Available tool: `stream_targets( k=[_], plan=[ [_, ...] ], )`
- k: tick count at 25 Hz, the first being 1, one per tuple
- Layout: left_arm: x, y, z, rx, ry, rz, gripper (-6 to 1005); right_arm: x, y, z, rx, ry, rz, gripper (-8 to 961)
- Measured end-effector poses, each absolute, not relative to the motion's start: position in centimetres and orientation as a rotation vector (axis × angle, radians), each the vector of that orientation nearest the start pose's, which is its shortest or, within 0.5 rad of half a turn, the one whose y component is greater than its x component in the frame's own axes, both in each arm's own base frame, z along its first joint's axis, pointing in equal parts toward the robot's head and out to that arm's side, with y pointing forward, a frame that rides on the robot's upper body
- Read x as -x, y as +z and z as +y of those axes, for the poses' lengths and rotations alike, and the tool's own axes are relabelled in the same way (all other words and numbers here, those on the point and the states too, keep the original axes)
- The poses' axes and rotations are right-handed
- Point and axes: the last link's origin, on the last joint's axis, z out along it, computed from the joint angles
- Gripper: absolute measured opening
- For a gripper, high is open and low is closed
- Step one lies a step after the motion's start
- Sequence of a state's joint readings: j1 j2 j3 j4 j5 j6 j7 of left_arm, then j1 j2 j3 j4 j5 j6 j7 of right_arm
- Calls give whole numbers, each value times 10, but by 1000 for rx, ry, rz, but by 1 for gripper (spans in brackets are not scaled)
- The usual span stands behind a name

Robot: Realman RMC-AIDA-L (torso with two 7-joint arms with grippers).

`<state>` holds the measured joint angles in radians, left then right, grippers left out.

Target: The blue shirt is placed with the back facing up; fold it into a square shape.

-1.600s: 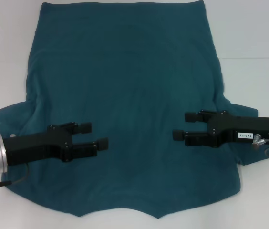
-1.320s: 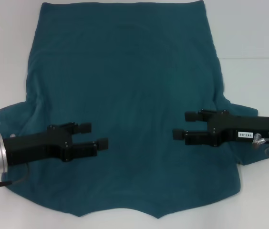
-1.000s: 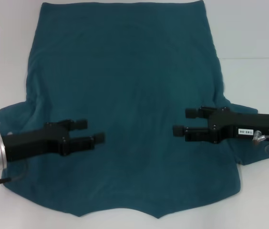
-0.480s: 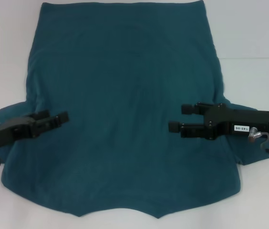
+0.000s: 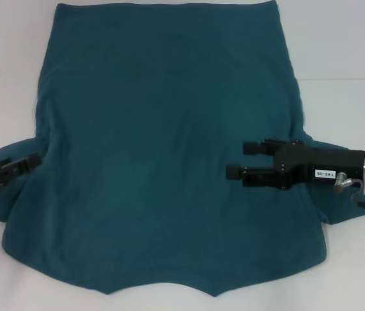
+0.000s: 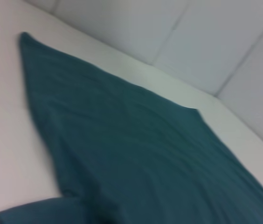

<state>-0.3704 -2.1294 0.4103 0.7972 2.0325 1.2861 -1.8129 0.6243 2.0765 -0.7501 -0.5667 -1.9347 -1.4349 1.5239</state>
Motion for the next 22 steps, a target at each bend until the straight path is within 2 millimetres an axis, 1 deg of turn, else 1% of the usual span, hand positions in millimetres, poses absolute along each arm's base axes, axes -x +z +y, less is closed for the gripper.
stream_targets(
  k=[4,5,7,11,16,22],
  plan=[
    [363,58,317,1899,-680,-1341,864,-234,-20,360,2693,749,806,900],
    [363,58,317,1899,-680,-1341,864,-234,-20,360,2693,750,806,900],
    [371,61,319,1850,-635,-1345,865,-233,-20,360,2693,751,806,899],
    [377,63,322,1810,-590,-1352,866,-233,-21,360,2694,752,807,898],
    [381,57,325,1797,-536,-1363,865,-232,-21,361,2687,759,809,896],
    [378,47,328,1821,-515,-1368,863,-232,-20,362,2684,760,807,894]
  ],
)
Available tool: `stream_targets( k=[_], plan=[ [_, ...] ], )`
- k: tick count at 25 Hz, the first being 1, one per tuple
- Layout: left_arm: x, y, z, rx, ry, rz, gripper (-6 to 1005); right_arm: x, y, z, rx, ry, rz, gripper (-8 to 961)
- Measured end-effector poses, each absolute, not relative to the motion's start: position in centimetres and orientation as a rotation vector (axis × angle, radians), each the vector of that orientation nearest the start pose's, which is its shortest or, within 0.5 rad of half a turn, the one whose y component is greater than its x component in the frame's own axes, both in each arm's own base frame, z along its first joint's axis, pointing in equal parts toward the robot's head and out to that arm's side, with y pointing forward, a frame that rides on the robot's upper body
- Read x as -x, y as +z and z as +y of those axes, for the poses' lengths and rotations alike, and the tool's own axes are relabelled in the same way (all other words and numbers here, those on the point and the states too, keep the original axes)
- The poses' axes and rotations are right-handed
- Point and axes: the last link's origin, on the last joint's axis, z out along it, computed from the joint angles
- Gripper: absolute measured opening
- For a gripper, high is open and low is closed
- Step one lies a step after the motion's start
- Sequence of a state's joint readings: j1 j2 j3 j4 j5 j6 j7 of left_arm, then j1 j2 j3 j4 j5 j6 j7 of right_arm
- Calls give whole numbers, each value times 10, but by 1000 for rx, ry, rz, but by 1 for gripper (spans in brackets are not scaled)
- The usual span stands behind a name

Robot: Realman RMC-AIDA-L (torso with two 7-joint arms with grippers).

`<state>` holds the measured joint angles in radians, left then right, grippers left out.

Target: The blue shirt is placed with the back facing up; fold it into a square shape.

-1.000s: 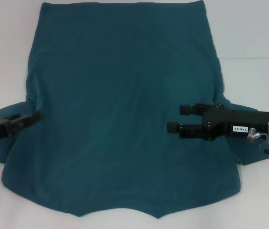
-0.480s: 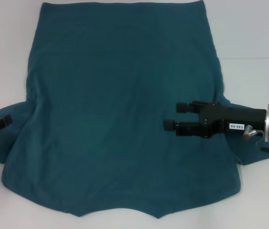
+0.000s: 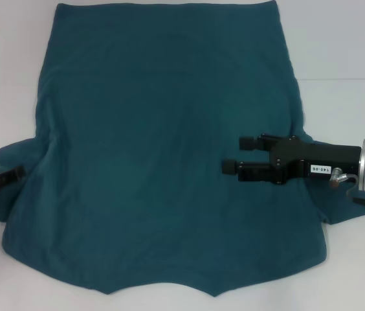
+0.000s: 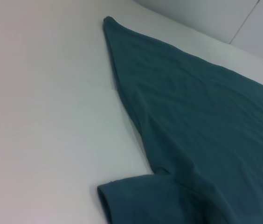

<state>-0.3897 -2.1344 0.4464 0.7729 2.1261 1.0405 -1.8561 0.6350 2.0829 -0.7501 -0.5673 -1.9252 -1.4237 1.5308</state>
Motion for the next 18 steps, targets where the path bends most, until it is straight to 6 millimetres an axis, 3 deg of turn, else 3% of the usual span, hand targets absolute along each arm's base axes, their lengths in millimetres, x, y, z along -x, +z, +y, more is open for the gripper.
stream_targets(
  k=[11,18],
  plan=[
    [378,45,331,1821,-490,-1352,860,-232,-21,362,2683,761,811,890],
    [377,42,332,1839,-464,-1351,711,-233,-21,361,2682,764,817,888]
  ],
)
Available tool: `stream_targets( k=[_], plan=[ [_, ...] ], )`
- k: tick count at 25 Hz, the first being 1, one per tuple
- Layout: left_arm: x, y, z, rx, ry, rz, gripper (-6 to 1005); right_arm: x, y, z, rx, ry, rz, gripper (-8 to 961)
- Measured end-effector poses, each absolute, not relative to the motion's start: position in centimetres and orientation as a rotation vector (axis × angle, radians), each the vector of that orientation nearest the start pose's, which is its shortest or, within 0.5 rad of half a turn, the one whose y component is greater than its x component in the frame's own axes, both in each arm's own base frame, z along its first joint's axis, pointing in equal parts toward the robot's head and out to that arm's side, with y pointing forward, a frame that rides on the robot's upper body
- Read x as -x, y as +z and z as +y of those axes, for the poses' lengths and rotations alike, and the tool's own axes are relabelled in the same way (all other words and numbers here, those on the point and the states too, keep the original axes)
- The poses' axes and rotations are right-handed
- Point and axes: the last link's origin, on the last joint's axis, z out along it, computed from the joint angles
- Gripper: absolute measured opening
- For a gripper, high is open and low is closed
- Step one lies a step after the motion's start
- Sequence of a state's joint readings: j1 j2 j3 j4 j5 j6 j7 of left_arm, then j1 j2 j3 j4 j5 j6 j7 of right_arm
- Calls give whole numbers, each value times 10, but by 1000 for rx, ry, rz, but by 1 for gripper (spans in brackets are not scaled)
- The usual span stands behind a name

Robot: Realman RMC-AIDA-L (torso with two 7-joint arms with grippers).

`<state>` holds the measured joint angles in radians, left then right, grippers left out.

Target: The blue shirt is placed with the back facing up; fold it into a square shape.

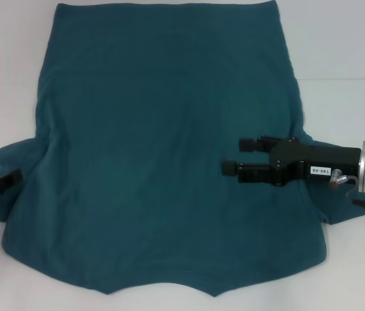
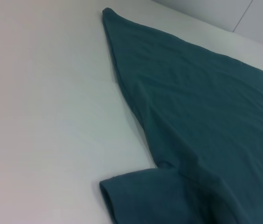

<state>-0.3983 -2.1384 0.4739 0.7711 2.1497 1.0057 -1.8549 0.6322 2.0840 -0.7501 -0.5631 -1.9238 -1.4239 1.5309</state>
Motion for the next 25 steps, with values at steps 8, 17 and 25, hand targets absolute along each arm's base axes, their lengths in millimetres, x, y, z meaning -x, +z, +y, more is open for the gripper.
stream_targets(
  k=[8,17,25],
  plan=[
    [377,44,333,1834,-460,-1347,415,-233,-21,359,2677,780,825,885],
    [380,50,341,1805,-417,-1324,27,-232,-21,361,2663,798,844,882],
    [383,67,353,1752,-376,-1272,2,-228,-24,361,2663,823,860,879]
  ],
)
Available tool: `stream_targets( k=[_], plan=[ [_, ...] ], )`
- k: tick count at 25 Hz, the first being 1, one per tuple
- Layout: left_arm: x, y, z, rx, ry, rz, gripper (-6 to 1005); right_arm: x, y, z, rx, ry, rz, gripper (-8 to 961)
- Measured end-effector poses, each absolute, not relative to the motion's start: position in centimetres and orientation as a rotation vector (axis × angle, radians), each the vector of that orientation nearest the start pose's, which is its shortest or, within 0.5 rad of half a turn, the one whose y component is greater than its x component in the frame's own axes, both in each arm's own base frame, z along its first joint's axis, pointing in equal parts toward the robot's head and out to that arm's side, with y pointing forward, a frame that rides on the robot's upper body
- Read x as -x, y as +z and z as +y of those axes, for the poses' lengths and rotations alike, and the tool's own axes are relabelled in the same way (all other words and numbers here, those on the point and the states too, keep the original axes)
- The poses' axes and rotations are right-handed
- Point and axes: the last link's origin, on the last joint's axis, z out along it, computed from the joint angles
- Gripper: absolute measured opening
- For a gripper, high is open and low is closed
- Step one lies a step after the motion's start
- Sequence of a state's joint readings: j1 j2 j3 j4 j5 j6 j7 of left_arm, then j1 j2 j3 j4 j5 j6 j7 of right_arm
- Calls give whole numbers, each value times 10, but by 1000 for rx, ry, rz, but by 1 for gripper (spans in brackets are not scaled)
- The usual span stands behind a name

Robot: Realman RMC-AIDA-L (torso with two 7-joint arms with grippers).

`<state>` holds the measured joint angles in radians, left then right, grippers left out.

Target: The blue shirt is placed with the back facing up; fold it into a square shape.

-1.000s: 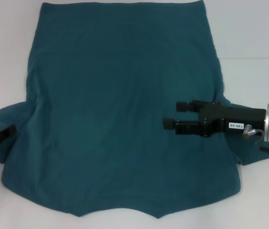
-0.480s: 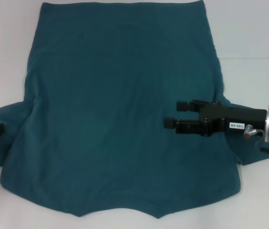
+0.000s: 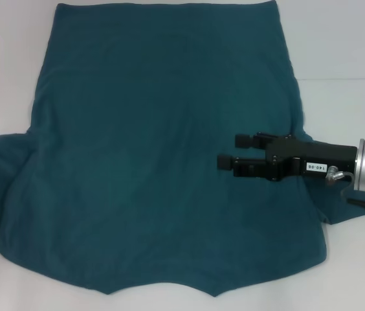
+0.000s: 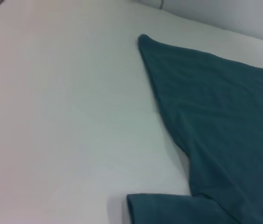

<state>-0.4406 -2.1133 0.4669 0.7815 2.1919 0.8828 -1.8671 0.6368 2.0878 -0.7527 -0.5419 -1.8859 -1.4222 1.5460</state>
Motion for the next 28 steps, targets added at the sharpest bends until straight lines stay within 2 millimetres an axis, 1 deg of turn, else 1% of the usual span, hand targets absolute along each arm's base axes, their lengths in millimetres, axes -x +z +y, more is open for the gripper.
stream_targets(
  k=[9,16,20,28],
  plan=[
    [384,82,364,1717,-320,-1211,2,-229,-28,359,2663,831,889,876],
    [384,90,369,1698,-296,-1175,2,-231,-29,358,2660,831,896,874],
    [383,91,372,1708,-266,-1160,2,-231,-29,358,2660,831,898,872],
    [380,93,376,1712,-261,-1140,3,-229,-30,358,2665,833,895,870]
  ],
)
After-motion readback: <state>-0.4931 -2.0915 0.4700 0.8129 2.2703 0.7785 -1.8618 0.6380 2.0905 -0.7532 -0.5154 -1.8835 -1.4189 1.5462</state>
